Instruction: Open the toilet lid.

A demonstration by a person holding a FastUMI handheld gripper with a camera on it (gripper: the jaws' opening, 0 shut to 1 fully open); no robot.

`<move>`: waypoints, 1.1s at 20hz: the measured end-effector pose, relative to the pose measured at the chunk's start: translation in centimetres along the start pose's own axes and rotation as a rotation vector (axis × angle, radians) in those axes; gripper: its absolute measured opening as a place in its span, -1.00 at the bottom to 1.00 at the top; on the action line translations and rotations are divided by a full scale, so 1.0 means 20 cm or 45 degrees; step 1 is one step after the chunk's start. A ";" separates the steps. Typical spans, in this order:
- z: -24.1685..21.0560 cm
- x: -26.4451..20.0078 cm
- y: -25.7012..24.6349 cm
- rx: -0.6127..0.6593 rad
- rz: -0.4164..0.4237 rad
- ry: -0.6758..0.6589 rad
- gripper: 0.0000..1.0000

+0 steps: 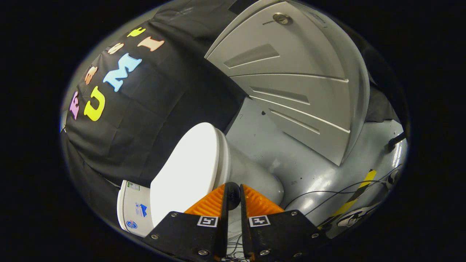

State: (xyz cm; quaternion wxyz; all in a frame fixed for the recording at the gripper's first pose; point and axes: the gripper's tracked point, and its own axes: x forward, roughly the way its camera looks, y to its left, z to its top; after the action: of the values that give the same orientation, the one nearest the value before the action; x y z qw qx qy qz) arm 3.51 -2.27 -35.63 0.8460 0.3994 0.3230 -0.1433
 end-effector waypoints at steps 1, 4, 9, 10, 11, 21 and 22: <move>0.00 -0.01 0.00 0.010 0.002 0.002 -0.69; 0.02 -0.02 0.01 -0.028 0.012 -0.013 -0.86; 0.03 -0.04 0.03 -0.162 -0.049 -0.014 -0.99; 0.03 -0.04 0.03 -0.169 -0.058 -0.012 -0.99; 0.03 -0.04 0.03 -0.173 -0.065 -0.011 -0.99; 0.03 -0.08 0.06 -0.220 -0.121 -0.021 -1.00; 0.04 -0.09 0.06 -0.224 -0.120 -0.025 -0.99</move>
State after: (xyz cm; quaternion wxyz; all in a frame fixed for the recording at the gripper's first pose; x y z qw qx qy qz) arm 3.19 -2.05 -33.39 0.8732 0.3066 0.3443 -0.1580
